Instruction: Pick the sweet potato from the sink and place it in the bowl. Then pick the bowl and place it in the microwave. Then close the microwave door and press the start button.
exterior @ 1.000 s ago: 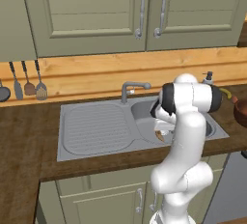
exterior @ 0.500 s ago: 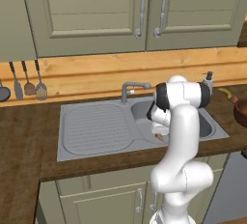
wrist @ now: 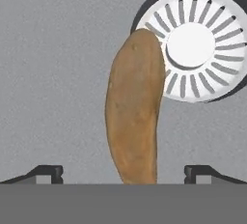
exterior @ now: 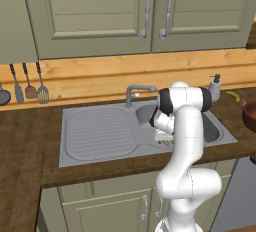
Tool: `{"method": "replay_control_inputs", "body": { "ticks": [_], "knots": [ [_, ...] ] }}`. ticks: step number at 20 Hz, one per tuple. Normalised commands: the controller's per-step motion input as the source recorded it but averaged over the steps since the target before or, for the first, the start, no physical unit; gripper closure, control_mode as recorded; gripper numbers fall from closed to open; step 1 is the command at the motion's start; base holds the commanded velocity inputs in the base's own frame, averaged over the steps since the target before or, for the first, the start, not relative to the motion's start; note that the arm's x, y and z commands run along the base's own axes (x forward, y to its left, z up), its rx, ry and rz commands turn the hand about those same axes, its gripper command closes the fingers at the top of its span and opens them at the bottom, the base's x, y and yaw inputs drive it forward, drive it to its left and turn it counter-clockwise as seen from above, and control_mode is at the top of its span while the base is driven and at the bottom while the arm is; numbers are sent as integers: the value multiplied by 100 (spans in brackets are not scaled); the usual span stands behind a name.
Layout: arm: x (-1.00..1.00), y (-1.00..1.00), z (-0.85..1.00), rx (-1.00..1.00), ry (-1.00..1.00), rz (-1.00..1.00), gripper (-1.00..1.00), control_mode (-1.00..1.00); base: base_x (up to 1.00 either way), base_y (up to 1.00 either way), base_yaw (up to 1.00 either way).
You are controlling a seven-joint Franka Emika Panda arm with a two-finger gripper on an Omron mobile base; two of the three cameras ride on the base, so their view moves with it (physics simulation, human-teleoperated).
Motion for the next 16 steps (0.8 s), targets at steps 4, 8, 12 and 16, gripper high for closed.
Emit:
{"method": "replay_control_inputs", "body": {
  "ticks": [4, 8, 12, 16],
  "knots": [
    [36, 0, -10, 0, 0, 0, -100, -100, 0, 0, 0],
    [38, 0, -13, 0, 0, 0, -100, -100, 0, 0, 0],
    [18, 1, -29, 0, 0, 0, 100, -100, 0, 0, 0],
    [-3, 37, -38, -5, 0, 0, 100, -100, 0, 0, 0]
  ]
}}
